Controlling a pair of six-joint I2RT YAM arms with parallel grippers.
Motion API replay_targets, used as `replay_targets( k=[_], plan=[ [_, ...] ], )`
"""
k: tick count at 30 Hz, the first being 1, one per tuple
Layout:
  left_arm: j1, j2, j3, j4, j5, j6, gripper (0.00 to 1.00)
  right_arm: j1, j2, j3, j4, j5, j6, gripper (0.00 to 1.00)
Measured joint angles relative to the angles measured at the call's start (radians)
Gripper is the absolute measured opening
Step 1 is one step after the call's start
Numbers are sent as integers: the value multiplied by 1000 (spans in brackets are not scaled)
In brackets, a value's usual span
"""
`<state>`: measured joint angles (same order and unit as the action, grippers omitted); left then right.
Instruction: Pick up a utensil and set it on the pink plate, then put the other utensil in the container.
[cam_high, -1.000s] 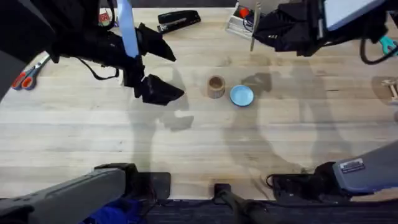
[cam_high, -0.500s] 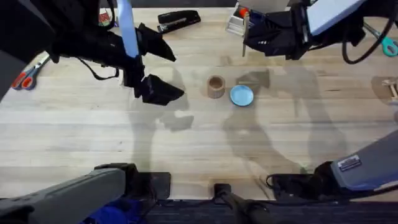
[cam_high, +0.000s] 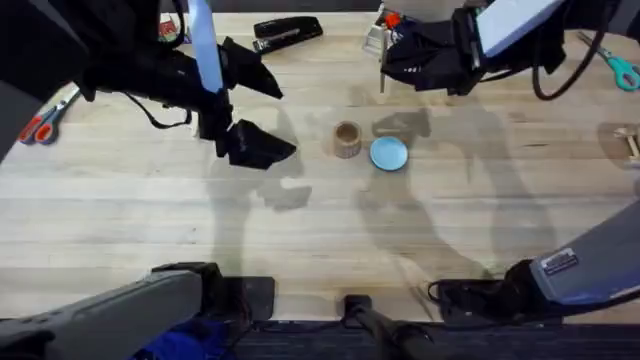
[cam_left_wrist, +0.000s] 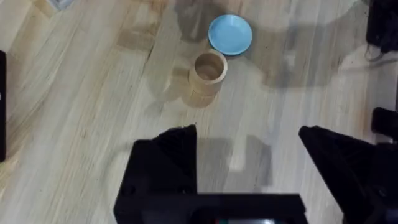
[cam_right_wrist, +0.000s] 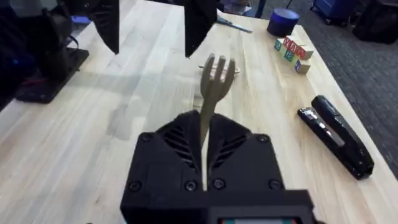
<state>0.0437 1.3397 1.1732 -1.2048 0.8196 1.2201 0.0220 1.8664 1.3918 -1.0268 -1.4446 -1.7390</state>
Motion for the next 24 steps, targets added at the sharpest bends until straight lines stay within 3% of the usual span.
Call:
replay_targets(
  k=[24],
  plan=[
    [0,0,0,0,0,0,995,39,71,0,73,-23,80,35]
  ],
)
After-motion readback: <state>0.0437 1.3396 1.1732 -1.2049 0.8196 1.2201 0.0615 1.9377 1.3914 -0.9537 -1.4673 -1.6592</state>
